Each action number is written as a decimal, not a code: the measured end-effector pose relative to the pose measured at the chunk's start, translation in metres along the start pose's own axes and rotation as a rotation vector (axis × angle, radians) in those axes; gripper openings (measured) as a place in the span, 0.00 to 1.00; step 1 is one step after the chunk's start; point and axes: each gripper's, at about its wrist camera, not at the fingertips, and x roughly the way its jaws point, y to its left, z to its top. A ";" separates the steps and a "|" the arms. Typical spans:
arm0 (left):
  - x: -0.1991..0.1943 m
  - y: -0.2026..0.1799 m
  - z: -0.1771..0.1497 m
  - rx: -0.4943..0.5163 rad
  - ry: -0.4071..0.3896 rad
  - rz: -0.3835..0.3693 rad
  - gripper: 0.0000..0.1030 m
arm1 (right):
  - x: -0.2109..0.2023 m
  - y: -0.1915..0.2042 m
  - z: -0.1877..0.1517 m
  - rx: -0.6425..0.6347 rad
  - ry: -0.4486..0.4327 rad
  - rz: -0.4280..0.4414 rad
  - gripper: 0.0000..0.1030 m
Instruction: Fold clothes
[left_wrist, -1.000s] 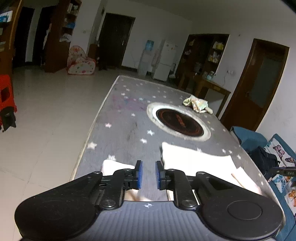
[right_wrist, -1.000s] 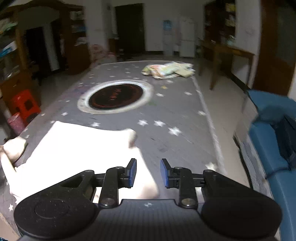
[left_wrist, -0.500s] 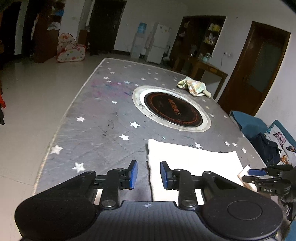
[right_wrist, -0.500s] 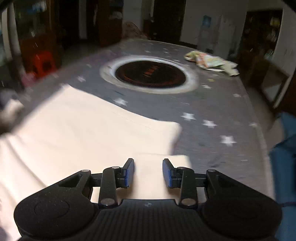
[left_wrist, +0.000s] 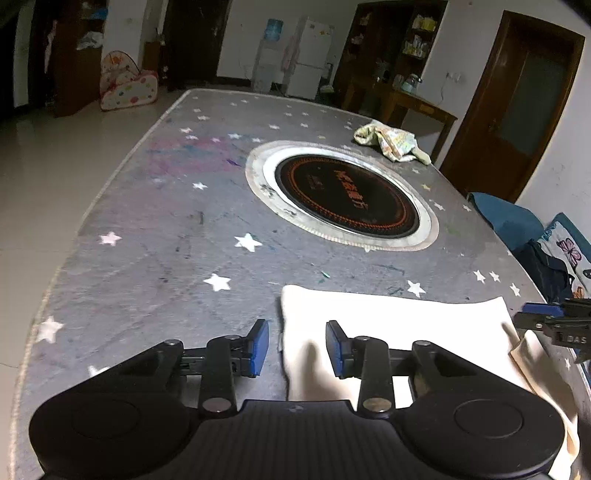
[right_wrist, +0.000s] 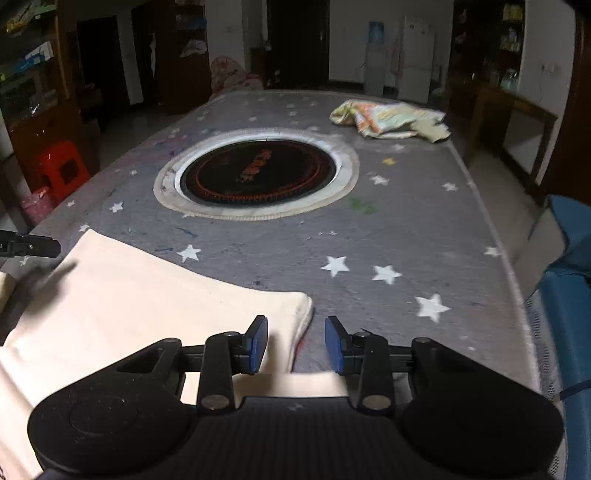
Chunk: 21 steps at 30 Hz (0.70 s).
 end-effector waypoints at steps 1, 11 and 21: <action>0.004 -0.001 0.001 0.006 0.005 -0.001 0.36 | 0.007 0.000 0.002 0.002 0.013 0.006 0.33; 0.033 -0.008 0.005 0.075 0.028 -0.017 0.10 | 0.028 -0.003 0.012 -0.004 0.030 0.052 0.08; 0.038 -0.001 0.048 0.060 -0.081 0.032 0.05 | 0.035 0.006 0.062 -0.078 -0.116 -0.002 0.06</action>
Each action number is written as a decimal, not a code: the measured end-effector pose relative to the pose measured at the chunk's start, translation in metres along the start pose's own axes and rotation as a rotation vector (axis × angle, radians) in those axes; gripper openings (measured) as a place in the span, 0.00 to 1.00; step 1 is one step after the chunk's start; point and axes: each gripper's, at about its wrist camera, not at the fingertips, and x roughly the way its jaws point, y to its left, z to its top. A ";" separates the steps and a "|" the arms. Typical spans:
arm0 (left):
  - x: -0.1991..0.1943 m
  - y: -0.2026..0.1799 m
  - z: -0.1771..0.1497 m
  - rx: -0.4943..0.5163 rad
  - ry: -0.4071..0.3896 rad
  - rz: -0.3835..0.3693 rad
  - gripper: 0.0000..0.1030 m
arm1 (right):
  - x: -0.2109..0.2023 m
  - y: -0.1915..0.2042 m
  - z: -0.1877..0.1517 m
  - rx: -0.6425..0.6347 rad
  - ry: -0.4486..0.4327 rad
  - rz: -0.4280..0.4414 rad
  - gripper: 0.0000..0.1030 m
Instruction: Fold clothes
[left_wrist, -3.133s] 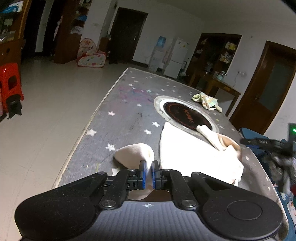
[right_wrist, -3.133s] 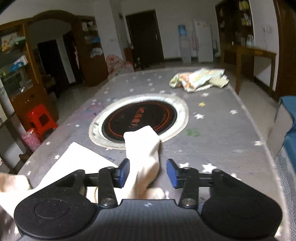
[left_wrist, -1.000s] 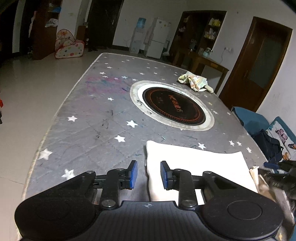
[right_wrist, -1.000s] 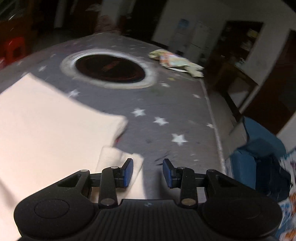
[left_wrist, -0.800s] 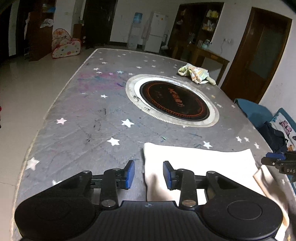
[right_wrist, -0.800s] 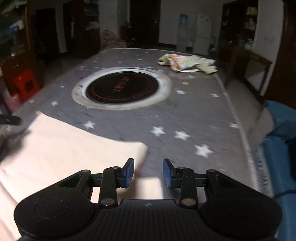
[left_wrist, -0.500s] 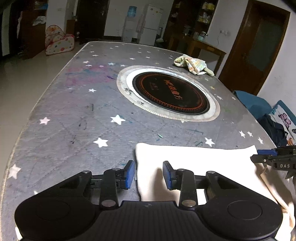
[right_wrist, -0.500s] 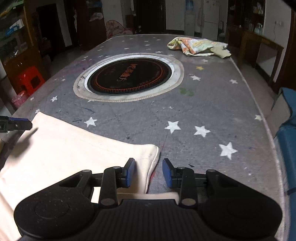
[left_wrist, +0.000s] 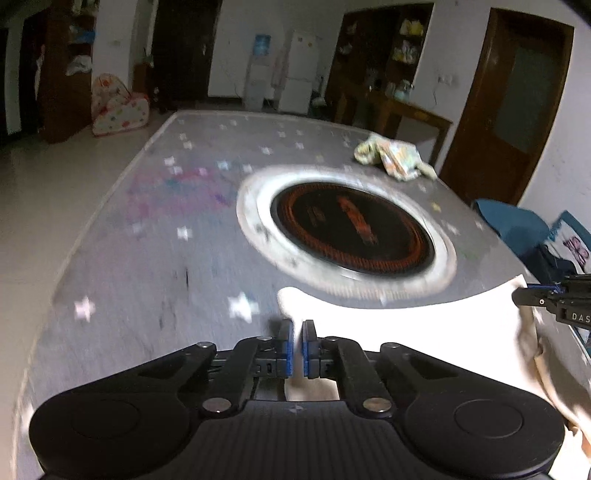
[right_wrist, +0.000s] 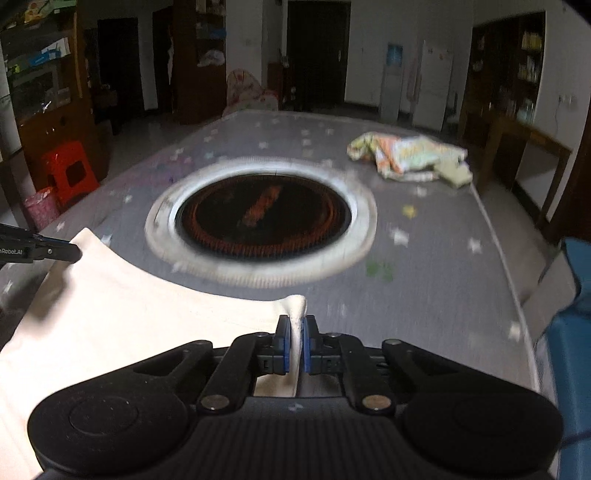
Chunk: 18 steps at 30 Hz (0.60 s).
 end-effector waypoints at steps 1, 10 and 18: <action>0.004 0.000 0.004 0.007 -0.009 0.014 0.05 | 0.005 0.000 0.006 -0.007 -0.011 -0.007 0.06; 0.032 0.010 0.005 -0.014 0.042 0.084 0.10 | 0.009 -0.009 0.009 0.005 0.011 0.018 0.16; -0.010 -0.017 -0.009 -0.004 0.007 -0.025 0.16 | -0.014 0.007 -0.035 -0.024 0.090 0.072 0.31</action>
